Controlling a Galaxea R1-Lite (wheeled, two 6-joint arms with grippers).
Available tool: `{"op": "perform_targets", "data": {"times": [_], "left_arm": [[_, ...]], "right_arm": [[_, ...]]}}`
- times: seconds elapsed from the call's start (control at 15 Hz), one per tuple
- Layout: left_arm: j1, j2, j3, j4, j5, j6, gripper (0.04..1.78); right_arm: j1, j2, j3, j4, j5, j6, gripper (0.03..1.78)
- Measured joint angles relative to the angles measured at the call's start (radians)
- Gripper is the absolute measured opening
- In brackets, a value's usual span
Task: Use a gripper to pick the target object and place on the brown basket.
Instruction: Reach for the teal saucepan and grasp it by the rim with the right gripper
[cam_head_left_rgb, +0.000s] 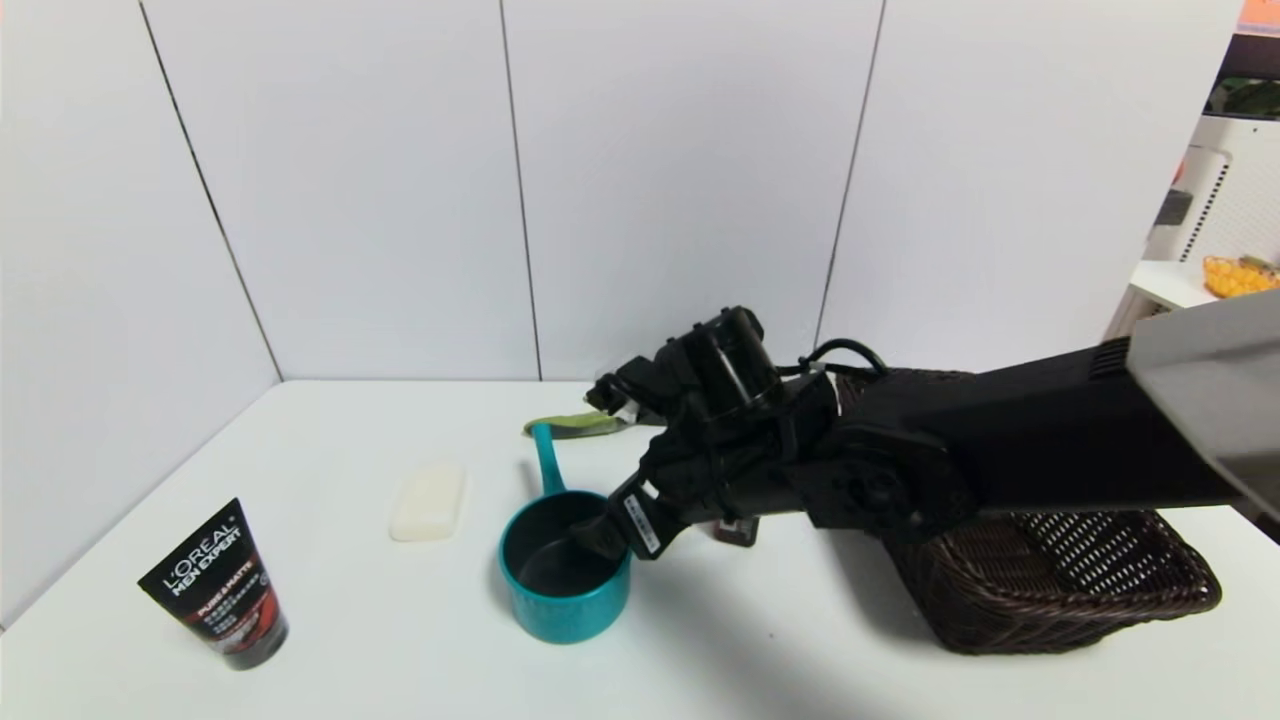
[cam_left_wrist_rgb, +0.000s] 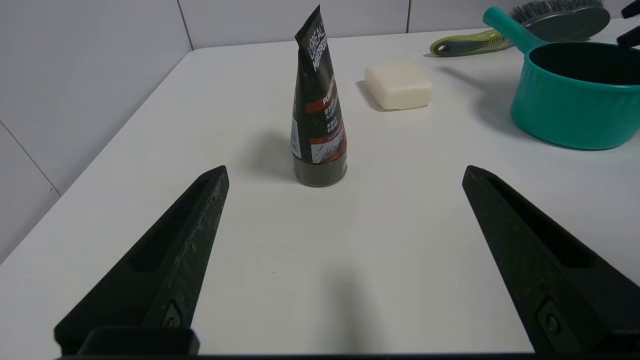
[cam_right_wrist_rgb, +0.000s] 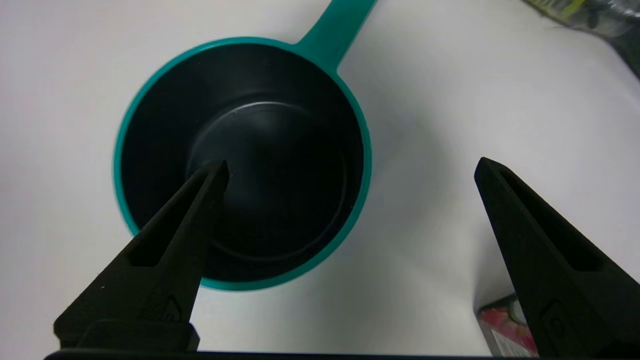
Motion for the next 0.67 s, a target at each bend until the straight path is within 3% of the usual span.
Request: {"op": "perform_targets", "data": {"times": [0.4,0.67], "left_arm": [[0.0,0.0,0.0,0.0,0.0,0.0,1.69],[0.0,0.0,0.0,0.0,0.0,0.0,1.69]], "right_arm": [[-0.002,0.099,-0.05,-0.012,-0.005,-0.002,1.7],[-0.002,0.115,-0.058,-0.011,-0.004,-0.004,1.12]]}}
